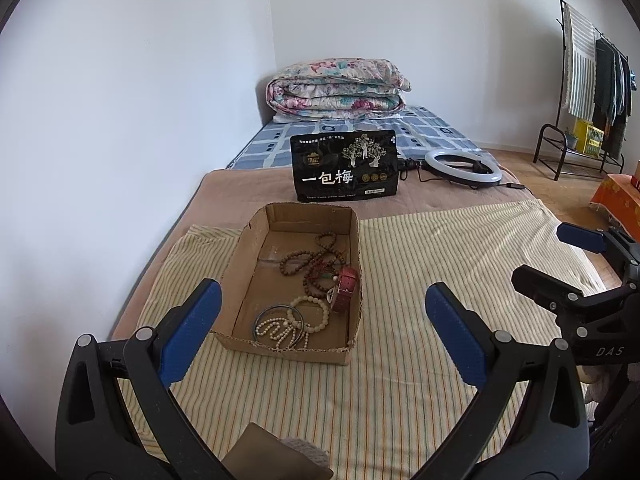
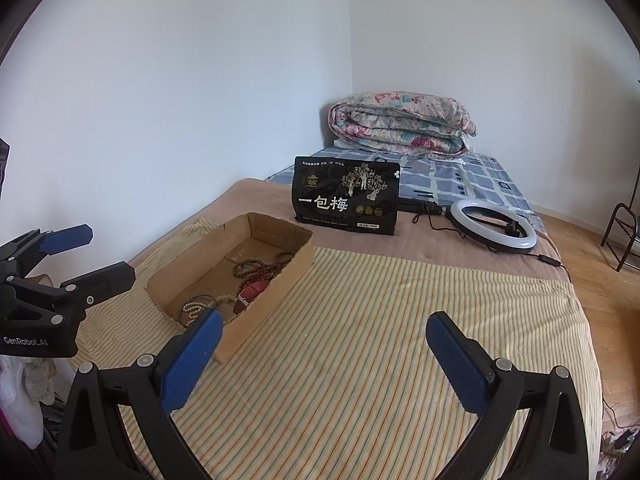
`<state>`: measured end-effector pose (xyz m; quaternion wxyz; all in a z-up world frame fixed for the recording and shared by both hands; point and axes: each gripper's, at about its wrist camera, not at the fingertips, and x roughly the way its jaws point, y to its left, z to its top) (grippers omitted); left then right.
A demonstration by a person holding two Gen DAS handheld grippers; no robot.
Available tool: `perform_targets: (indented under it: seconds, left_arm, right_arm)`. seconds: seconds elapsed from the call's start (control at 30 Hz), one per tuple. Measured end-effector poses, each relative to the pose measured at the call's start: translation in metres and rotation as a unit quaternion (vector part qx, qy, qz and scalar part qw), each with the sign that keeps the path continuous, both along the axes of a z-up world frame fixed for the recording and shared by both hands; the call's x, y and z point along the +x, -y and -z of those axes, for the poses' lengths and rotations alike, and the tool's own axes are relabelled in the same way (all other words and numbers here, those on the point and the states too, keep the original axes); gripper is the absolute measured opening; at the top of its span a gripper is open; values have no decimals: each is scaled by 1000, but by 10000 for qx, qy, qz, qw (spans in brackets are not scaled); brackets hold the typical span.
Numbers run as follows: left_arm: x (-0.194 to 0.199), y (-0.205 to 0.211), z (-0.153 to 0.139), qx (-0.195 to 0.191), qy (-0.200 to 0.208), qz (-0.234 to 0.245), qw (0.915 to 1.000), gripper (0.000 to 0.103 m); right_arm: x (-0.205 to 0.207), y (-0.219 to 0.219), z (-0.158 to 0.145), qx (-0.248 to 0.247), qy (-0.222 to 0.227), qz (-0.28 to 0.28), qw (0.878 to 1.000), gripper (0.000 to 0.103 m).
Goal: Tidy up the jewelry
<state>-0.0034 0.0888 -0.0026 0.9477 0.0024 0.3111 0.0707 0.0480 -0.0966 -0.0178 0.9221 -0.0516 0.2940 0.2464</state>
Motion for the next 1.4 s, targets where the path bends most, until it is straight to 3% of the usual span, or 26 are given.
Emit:
perform_targets:
  seconds: [1.4]
  left_arm:
    - [1, 0, 2, -13, -37, -11, 10000, 103]
  right_arm:
    - [-2, -3, 1, -9, -69, -34, 10000, 103]
